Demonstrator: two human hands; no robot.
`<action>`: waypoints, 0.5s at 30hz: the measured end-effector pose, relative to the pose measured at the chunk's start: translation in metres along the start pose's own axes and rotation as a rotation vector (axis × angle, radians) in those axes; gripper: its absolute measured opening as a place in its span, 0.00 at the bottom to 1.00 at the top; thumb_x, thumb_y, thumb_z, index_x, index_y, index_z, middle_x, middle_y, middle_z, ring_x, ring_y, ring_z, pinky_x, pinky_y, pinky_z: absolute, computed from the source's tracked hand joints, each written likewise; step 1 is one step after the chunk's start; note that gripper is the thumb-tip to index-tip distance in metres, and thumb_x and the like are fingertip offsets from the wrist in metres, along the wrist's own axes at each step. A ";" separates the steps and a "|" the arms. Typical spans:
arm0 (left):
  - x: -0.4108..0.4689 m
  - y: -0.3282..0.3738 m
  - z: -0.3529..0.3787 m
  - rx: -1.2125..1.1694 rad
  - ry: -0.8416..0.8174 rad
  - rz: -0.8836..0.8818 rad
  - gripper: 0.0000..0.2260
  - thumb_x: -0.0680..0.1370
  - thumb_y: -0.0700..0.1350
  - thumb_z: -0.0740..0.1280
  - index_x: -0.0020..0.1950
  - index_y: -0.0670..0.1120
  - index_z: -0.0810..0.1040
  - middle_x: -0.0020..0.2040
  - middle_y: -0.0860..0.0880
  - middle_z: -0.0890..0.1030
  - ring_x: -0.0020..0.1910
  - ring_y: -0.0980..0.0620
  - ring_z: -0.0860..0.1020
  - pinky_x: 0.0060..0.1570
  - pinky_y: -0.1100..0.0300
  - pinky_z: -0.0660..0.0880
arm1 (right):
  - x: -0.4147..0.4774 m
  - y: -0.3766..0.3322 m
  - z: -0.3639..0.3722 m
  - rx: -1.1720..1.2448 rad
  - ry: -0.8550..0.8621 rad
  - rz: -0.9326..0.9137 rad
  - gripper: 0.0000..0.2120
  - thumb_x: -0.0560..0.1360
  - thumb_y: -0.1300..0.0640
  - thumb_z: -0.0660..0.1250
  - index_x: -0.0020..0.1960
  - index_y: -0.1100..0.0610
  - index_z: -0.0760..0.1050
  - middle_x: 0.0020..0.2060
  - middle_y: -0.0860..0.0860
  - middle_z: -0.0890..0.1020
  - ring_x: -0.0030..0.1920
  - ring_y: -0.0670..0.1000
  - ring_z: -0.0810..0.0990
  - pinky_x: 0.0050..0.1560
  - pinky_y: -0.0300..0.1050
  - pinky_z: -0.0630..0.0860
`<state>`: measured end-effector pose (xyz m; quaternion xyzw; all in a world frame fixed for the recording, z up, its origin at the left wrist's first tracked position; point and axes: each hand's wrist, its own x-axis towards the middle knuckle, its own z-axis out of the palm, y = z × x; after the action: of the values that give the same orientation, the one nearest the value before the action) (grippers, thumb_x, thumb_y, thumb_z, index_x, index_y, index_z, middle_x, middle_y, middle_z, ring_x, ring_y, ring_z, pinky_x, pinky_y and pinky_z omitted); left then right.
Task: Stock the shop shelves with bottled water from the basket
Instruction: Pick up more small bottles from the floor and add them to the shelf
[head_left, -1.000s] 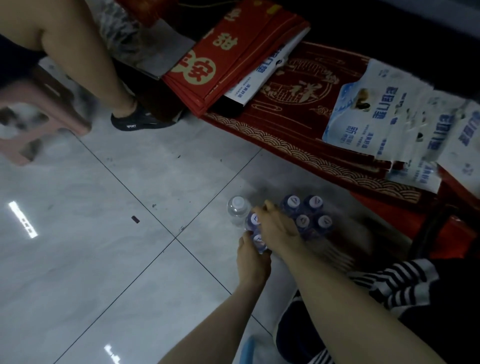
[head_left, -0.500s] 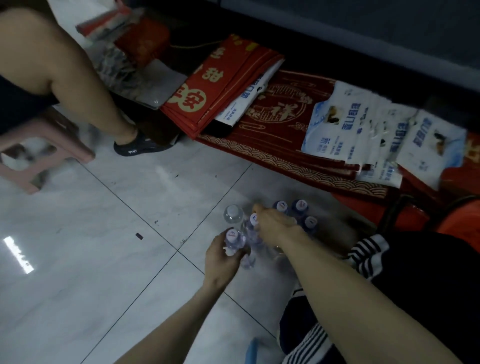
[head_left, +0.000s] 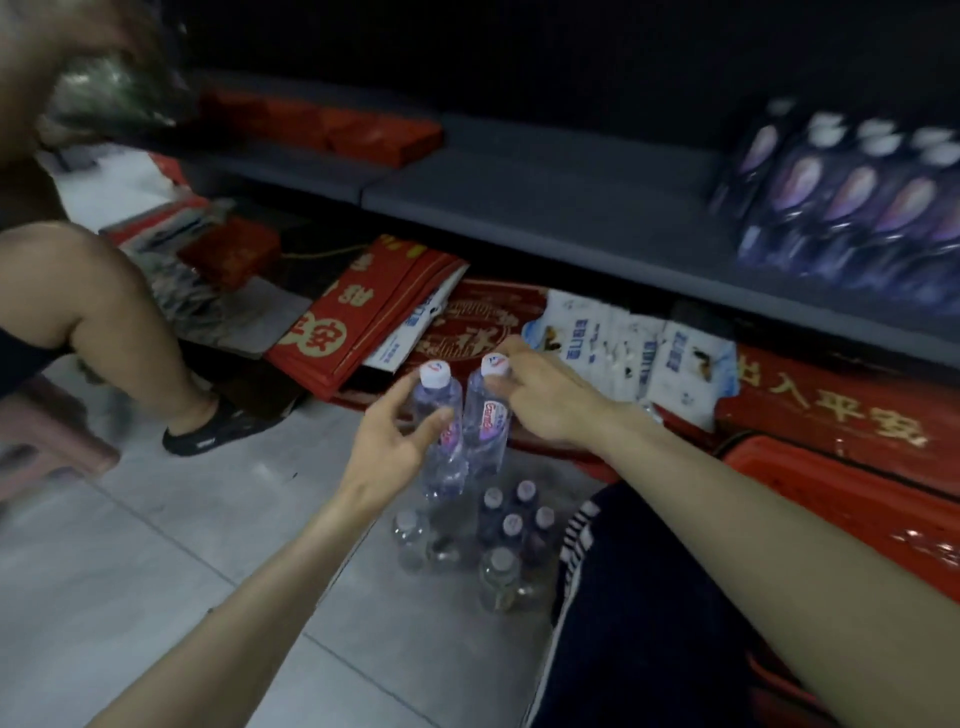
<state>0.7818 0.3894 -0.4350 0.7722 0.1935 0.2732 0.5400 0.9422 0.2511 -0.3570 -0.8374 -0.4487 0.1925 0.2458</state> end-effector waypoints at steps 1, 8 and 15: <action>0.012 0.018 0.001 -0.004 -0.032 0.053 0.18 0.81 0.44 0.73 0.70 0.54 0.77 0.61 0.56 0.85 0.60 0.55 0.83 0.60 0.55 0.78 | -0.003 -0.003 -0.016 0.027 0.060 -0.009 0.10 0.85 0.48 0.60 0.58 0.55 0.67 0.50 0.54 0.80 0.50 0.55 0.79 0.49 0.51 0.75; 0.093 0.130 0.027 -0.053 -0.179 0.292 0.16 0.86 0.45 0.65 0.74 0.48 0.74 0.64 0.52 0.84 0.64 0.53 0.81 0.67 0.49 0.76 | -0.029 -0.016 -0.133 0.126 0.359 0.018 0.11 0.85 0.44 0.58 0.61 0.50 0.69 0.49 0.51 0.81 0.44 0.50 0.79 0.41 0.49 0.73; 0.146 0.241 0.083 -0.176 -0.271 0.428 0.17 0.87 0.49 0.62 0.76 0.53 0.71 0.62 0.52 0.84 0.61 0.53 0.83 0.66 0.47 0.77 | -0.058 -0.021 -0.230 0.228 0.716 0.098 0.11 0.82 0.41 0.61 0.53 0.48 0.75 0.46 0.47 0.84 0.49 0.52 0.82 0.49 0.52 0.79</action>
<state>0.9482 0.3335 -0.1997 0.7753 -0.0728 0.2912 0.5558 1.0230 0.1576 -0.1537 -0.8394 -0.2695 -0.0522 0.4692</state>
